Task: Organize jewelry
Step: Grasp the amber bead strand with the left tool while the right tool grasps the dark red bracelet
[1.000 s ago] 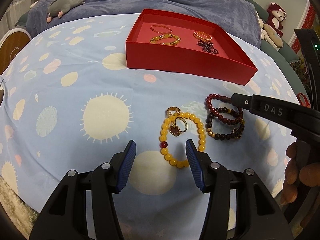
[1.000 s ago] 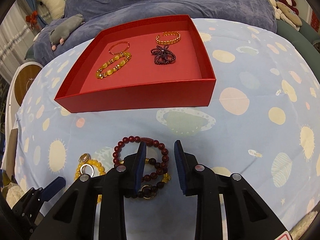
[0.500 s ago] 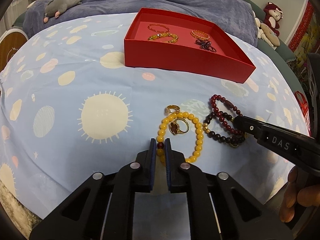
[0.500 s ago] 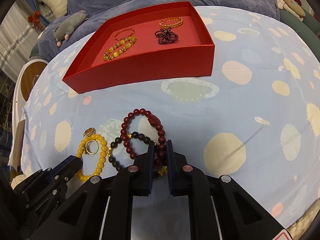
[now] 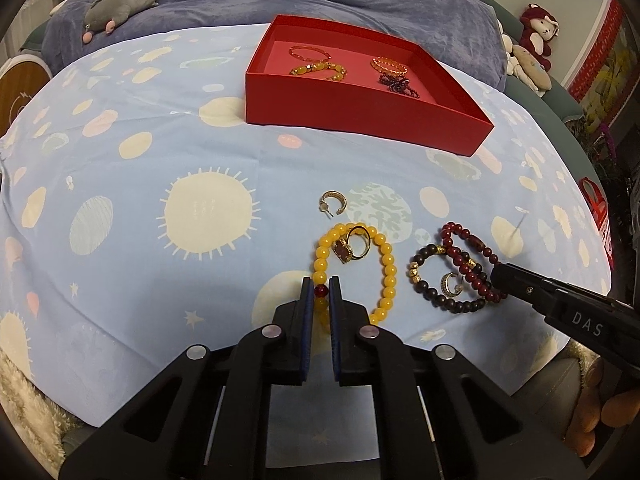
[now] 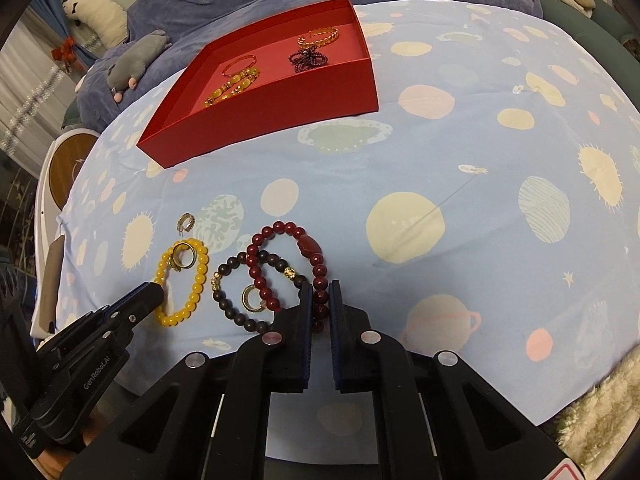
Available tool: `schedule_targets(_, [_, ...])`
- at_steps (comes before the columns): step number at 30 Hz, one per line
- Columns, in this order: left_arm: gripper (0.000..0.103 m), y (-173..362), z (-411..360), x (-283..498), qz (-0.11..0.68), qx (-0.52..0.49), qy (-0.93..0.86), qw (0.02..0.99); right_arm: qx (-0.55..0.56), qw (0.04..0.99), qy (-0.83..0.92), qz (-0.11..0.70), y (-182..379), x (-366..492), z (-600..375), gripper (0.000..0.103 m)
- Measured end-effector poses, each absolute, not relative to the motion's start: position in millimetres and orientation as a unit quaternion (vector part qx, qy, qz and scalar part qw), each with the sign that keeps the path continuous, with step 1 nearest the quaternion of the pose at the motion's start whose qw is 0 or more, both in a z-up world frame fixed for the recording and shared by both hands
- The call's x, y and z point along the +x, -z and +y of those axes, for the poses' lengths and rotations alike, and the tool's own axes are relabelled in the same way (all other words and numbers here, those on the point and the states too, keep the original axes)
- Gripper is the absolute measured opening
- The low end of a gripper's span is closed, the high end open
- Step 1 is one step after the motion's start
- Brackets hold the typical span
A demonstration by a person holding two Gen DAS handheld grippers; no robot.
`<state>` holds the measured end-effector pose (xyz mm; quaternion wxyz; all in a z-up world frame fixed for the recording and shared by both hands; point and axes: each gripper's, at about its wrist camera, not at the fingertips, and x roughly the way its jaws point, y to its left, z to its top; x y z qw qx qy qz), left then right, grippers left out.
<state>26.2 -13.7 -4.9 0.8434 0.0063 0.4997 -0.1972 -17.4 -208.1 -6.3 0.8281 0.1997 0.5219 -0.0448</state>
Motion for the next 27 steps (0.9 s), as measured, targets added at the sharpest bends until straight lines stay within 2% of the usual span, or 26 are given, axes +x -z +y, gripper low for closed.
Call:
schedule_targets(6, [0.01,8.6,-13.0,28.9,0.507,0.005,0.19,0.841,0.185,0.832,0.051,0.521,6.2,-13.8,-206.8,0.012])
schedule_targets(9, [0.018,8.5,-15.5,29.7,0.504,0.004,0.194,0.842,0.168,0.834,0.053,0.523,7.9,-10.2,-202.4,0.012])
schedule_targets(11, [0.027,8.4,-19.1,29.8,0.501,0.006,0.198,0.843,0.163,0.834,0.054,0.525,9.8,-8.0,-201.1,0.012])
schedule_targets(13, [0.03,8.6,-24.4,29.0,0.495,0.016,0.197,0.846,0.157,0.835,0.055,0.525,11.5,-6.8,-200.3,0.012])
schedule_targets(18, [0.027,9.2,-27.0,29.0,0.487,0.023,0.193,0.852,0.138,0.838,0.055,0.524,11.5,-5.7,-197.2,0.009])
schedule_targets(20, [0.009,10.3,-22.9,31.3,0.491,0.01,0.197,0.848,0.145,0.838,0.053,0.524,11.4,-6.3,-198.6,0.009])
schedule_targets(27, [0.007,1.1,-17.8,29.0,0.486,0.001,0.207,0.849,0.163,0.844,0.045,0.508,-2.7,-10.4,-201.1,0.008])
